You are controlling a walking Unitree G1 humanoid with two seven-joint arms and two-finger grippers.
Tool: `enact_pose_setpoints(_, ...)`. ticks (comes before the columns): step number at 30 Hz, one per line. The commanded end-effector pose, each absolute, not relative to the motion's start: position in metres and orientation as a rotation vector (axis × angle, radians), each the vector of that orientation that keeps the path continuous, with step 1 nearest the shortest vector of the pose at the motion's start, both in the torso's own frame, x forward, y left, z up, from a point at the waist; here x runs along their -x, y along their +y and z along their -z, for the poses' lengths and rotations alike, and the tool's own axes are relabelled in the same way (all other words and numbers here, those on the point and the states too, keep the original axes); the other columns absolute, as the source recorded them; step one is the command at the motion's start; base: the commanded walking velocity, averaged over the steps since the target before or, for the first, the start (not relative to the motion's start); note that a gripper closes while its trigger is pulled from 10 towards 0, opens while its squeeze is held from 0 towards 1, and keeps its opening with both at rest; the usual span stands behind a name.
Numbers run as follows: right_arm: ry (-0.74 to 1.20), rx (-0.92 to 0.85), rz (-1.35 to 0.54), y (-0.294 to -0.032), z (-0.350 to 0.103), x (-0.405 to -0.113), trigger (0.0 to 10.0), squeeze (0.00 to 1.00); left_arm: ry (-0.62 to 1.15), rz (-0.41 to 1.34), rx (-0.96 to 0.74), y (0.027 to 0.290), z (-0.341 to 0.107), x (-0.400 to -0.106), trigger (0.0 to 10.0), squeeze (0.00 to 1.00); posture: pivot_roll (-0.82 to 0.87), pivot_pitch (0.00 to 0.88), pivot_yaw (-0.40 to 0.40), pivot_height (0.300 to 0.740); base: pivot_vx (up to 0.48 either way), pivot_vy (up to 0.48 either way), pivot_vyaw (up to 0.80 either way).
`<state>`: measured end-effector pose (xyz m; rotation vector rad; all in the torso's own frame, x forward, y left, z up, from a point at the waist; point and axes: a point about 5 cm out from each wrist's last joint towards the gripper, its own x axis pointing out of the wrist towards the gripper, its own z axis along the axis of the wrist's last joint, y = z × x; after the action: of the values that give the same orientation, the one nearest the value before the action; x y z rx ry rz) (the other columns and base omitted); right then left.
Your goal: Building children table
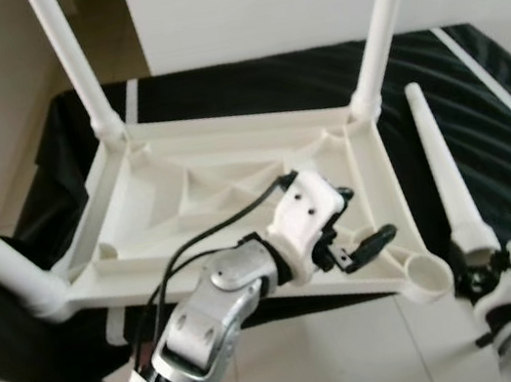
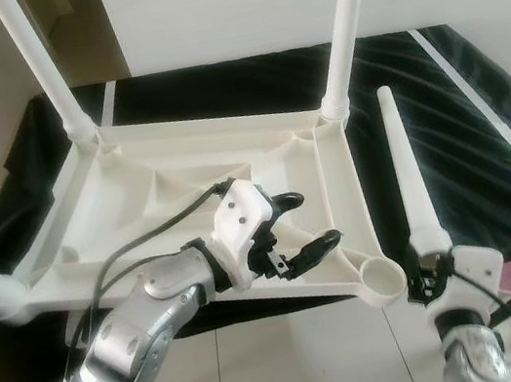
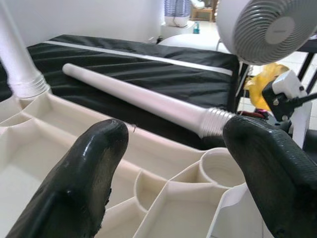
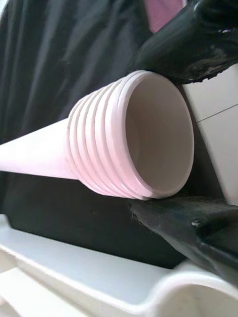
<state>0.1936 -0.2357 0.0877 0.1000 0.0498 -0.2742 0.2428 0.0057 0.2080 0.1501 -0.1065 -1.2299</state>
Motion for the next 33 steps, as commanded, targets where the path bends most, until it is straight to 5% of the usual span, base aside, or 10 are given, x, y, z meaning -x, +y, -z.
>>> enact_pose_setpoints(1, 0.072, -0.103, 0.268, -0.231, -0.087, -0.193, 10.0, 0.0, -0.102, 1.223, -0.15, 0.004, -0.208, -0.241, 10.0, 0.0, -0.07, 0.089, -0.036, 0.74, 0.0, 0.0, 0.0)
enact_pose_setpoints(3, 0.075, -0.088, 0.298, -0.236, -0.088, -0.195, 10.0, 0.02, -0.101, 1.221, -0.146, 0.004, -0.208, -0.241, 10.0, 0.0, -0.07, 0.092, -0.038, 0.74, 0.0, 0.0, 0.0)
enact_pose_setpoints(4, 0.062, -0.092, 0.301, -0.239, -0.09, -0.198, 10.0, 1.0, -0.101, 1.221, -0.144, 0.004, -0.208, -0.241, 10.0, 0.0, -0.07, 0.093, -0.037, 0.74, 0.0, 0.0, 0.0)
enact_pose_setpoints(11, 0.006, -0.069, 0.366, -0.252, -0.105, -0.206, 10.0, 1.0, -0.108, 1.223, -0.145, 0.003, -0.21, -0.242, 10.0, 0.0, -0.07, 0.096, -0.044, 0.74, 0.0, 0.0, 0.0)
enact_pose_setpoints(12, -0.008, -0.053, 0.361, -0.253, -0.11, -0.208, 10.0, 0.26, -0.112, 1.222, -0.145, 0.003, -0.21, -0.242, 10.0, 0.0, -0.07, 0.096, -0.045, 0.74, 0.0, 0.0, 0.0)
enact_pose_setpoints(13, -0.014, -0.058, 0.347, -0.252, -0.112, -0.21, 10.0, 0.0, -0.115, 1.222, -0.142, 0.003, -0.211, -0.242, 10.0, 0.0, -0.07, 0.098, -0.045, 0.74, 0.0, 0.0, 0.0)
enact_pose_setpoints(33, -0.093, -0.196, 0.292, -0.248, -0.159, -0.256, 10.0, 0.0, -0.089, 1.277, -0.056, -0.001, -0.22, -0.243, 10.0, 0.0, -0.07, 0.097, -0.024, 0.74, 0.0, 0.0, 0.0)
